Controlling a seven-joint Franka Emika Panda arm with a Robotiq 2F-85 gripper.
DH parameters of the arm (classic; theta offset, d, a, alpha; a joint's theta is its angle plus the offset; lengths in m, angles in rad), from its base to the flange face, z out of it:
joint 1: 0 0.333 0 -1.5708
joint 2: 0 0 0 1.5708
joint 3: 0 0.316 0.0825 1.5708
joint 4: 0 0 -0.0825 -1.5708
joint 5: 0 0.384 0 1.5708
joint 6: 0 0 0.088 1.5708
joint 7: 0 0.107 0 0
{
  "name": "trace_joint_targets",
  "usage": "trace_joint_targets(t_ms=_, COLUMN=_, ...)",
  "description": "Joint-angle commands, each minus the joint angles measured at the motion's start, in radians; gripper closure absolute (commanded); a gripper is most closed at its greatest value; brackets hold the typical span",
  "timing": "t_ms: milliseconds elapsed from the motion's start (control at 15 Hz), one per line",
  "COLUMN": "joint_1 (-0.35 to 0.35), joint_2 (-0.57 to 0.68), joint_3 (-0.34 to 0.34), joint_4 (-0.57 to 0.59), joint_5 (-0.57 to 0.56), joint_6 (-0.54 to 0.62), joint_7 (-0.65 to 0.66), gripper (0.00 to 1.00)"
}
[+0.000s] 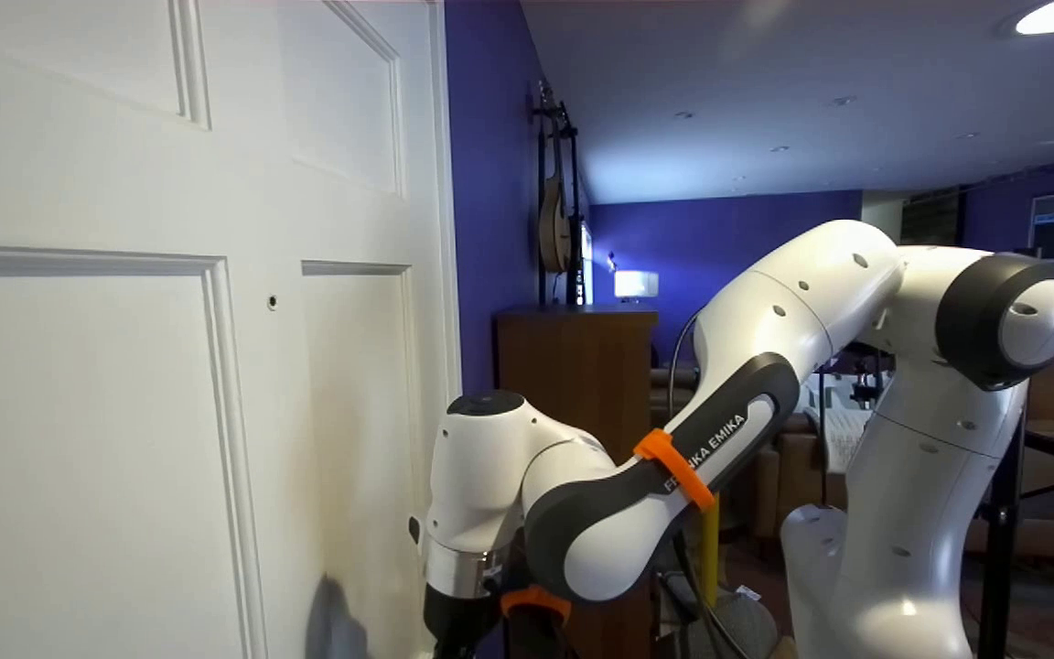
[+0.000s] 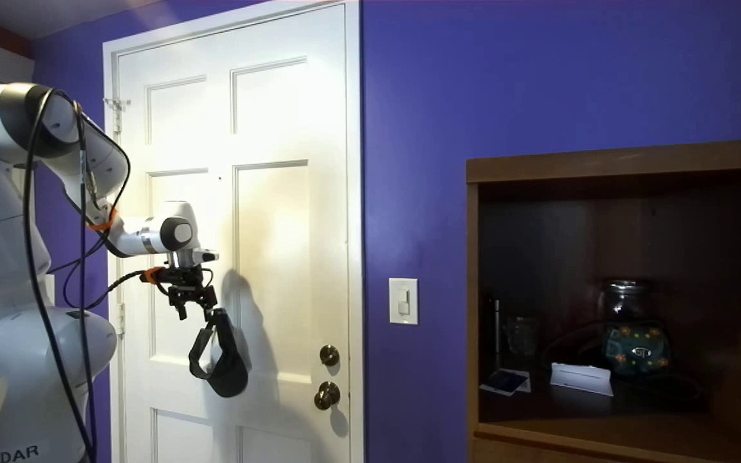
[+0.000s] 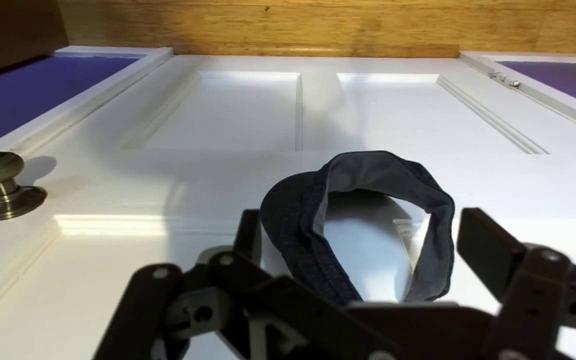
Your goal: Put the cap on top of the cabinet
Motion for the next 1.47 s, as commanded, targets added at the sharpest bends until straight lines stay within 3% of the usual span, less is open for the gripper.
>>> trace_joint_targets(t_ms=0, joint_1=0.000, joint_2=0.000, joint_3=0.000, joint_4=0.002, joint_5=0.001, joint_6=-0.002, joint_7=-0.001, gripper=0.00)
trace_joint_targets(t_ms=200, joint_1=0.003, joint_2=0.012, joint_3=-0.012, joint_4=-0.015, joint_5=0.008, joint_6=0.116, joint_7=-0.037, gripper=0.00)
trace_joint_targets(t_ms=800, joint_1=-0.034, joint_2=0.101, joint_3=-0.005, joint_4=-0.008, joint_5=-0.040, joint_6=0.245, joint_7=-0.025, gripper=0.00)
trace_joint_targets(t_ms=1400, joint_1=-0.079, joint_2=0.183, joint_3=0.028, joint_4=0.017, joint_5=-0.232, joint_6=0.371, joint_7=0.100, gripper=0.00)
